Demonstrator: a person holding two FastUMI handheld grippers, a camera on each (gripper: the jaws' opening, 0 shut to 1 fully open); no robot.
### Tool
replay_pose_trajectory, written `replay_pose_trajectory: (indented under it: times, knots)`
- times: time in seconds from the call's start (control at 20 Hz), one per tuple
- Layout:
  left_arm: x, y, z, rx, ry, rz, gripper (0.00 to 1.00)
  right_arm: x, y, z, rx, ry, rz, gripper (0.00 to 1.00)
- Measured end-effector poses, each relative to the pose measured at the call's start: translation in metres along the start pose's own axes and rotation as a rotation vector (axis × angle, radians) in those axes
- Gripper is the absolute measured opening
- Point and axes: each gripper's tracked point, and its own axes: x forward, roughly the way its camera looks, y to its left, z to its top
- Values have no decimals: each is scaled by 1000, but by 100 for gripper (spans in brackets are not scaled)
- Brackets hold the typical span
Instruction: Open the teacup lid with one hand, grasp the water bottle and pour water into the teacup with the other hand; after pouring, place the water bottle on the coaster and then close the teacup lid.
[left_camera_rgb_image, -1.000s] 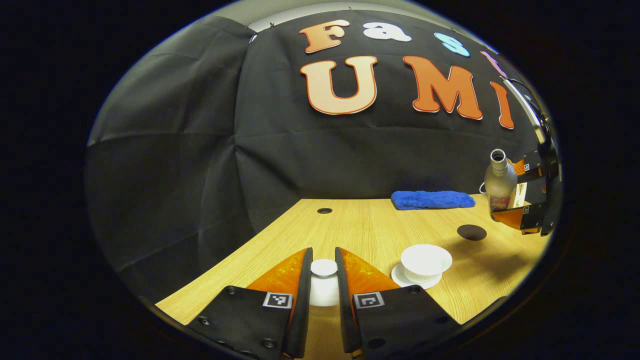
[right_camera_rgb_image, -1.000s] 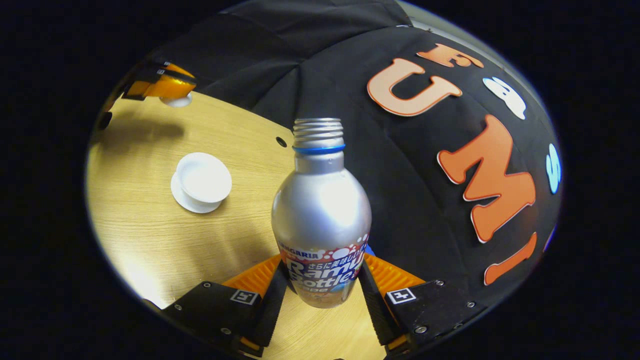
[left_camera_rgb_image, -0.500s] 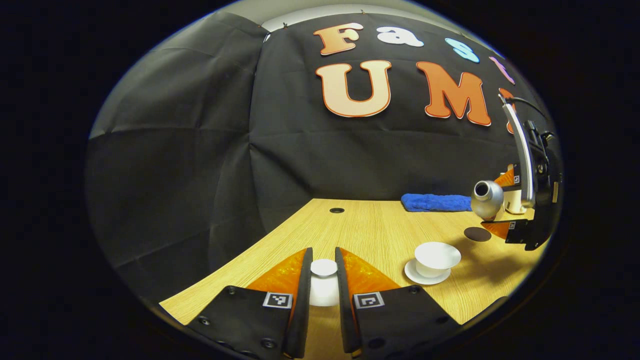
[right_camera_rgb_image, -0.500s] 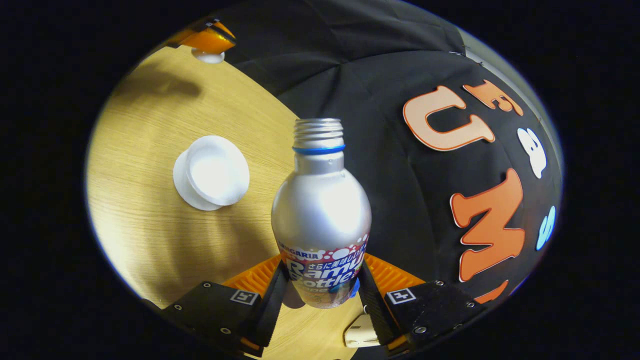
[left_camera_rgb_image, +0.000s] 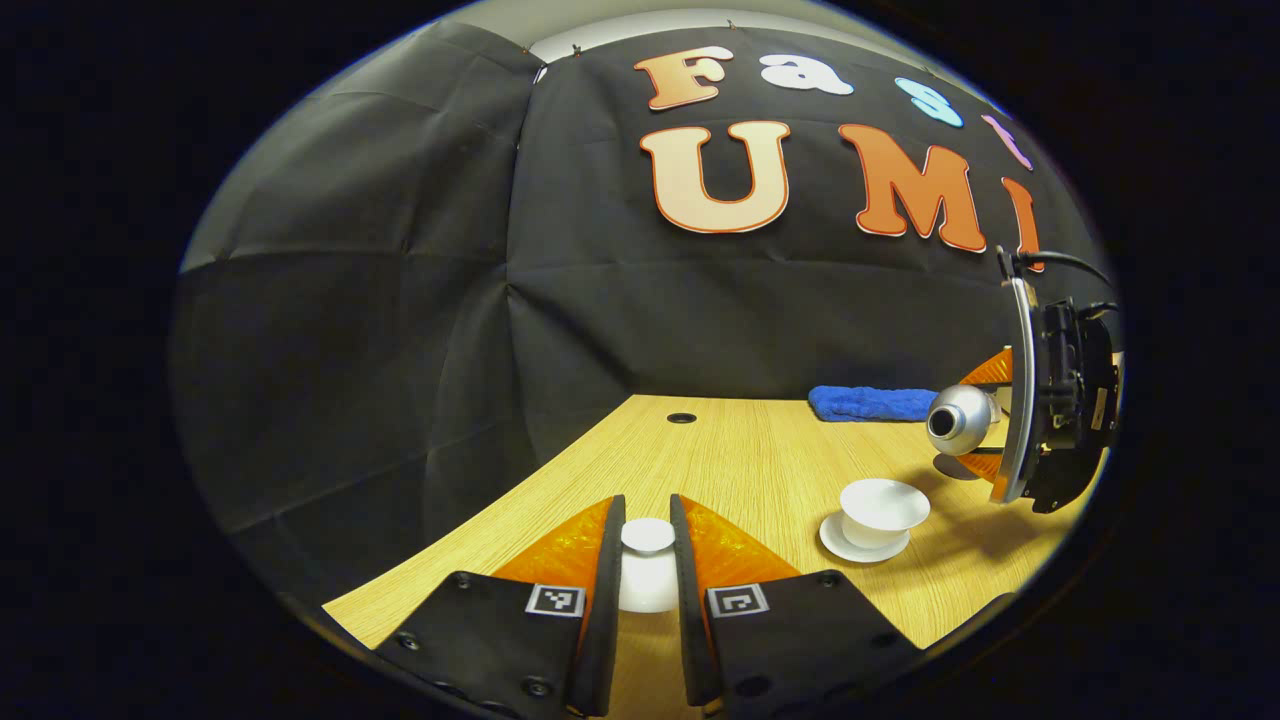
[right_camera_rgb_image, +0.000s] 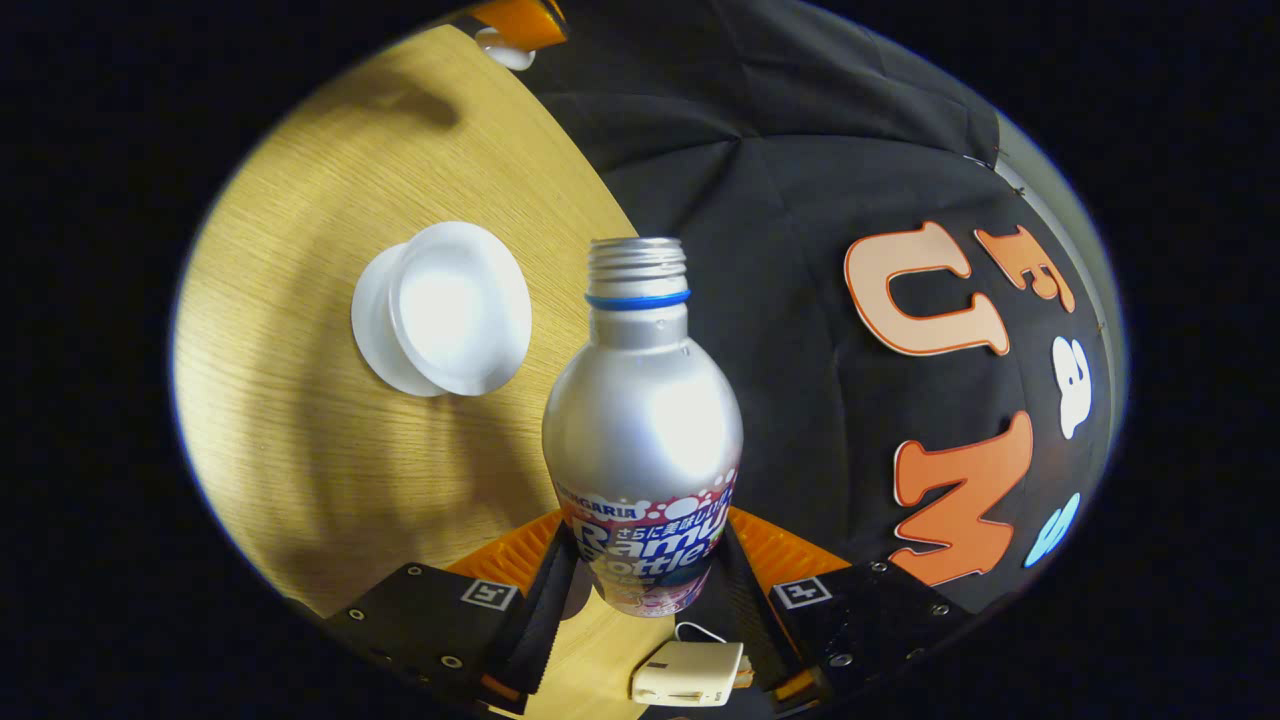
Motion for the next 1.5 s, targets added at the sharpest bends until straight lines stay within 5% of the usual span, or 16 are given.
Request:
replay_pose_trajectory:
  times: [1.05, 1.5]
  knots:
    - [-1, 8, -10, -14, 14, 5, 35, 9, -44, 4, -409, -7, -199, 77]
    - [0, 10, -10, -17, 14, 8, 30, 10, -66, 1, -475, -15, -264, 77]
